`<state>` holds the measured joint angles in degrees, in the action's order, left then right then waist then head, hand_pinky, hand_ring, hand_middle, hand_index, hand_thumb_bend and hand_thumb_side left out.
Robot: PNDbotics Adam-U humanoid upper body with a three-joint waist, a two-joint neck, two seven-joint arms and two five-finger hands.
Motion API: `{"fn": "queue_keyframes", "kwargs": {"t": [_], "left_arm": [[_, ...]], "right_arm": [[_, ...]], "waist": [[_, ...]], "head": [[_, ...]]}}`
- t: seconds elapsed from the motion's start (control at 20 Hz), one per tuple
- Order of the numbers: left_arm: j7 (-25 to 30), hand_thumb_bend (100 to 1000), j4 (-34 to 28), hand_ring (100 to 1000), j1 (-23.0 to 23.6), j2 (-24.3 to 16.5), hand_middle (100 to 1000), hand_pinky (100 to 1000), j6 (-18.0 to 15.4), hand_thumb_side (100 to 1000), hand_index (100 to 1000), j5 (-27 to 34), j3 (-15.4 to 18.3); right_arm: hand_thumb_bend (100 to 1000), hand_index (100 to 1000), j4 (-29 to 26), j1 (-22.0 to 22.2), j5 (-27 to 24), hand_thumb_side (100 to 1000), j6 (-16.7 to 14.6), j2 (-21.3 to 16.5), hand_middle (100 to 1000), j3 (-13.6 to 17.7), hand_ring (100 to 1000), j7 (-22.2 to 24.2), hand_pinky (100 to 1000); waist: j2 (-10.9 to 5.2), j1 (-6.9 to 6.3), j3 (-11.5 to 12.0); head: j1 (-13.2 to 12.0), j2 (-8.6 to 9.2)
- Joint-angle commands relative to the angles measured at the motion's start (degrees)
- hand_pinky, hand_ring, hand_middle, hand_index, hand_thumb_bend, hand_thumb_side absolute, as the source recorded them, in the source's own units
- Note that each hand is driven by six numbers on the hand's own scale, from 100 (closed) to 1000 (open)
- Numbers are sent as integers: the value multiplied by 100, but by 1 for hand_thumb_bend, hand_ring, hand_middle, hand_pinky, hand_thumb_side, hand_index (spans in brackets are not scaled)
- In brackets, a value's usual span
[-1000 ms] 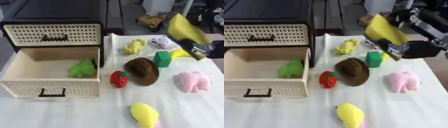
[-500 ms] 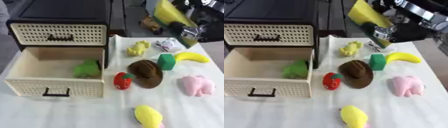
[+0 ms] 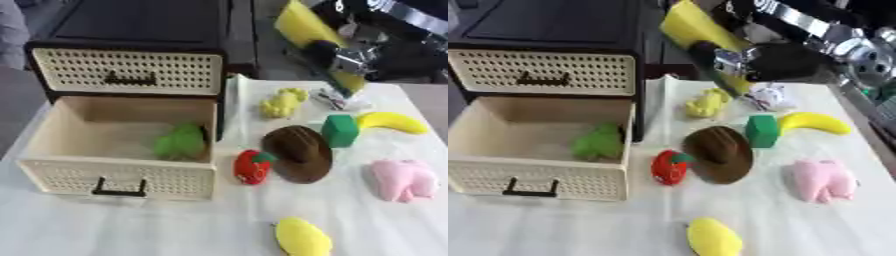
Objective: Pick up objects from table and place into drawer.
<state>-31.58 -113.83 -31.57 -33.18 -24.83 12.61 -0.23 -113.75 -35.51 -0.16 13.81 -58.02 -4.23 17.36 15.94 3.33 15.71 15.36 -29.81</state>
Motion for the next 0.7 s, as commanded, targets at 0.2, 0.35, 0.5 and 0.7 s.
{"fn": "queue_keyframes", "kwargs": {"t": [0.2,0.35,0.5,0.7], "left_arm": [[44,148,-76,721,-206,-19,733,669,-19,969,769,58,6],[40,150,-76,722,-241,5,733,669,-36,970,769,74,20],[42,148,-76,722,-288,40,733,669,-45,970,769,90,17],[56,148,-76,722,-347,82,733,669,-58,969,769,107,5]], "right_arm": [[397,672,-84,-339,-190,687,270,87,421,-11,942,-37,827],[407,671,-84,-466,-287,686,398,153,418,-28,946,-135,828],[408,670,-84,-609,-295,686,559,237,416,-61,947,-259,829],[408,668,5,-770,-213,686,749,379,413,-157,949,-341,829]], "waist": [[-20,42,270],[22,65,380],[70,81,487],[118,92,611]], "head": [[114,138],[146,158],[210,185],[310,223]]}}
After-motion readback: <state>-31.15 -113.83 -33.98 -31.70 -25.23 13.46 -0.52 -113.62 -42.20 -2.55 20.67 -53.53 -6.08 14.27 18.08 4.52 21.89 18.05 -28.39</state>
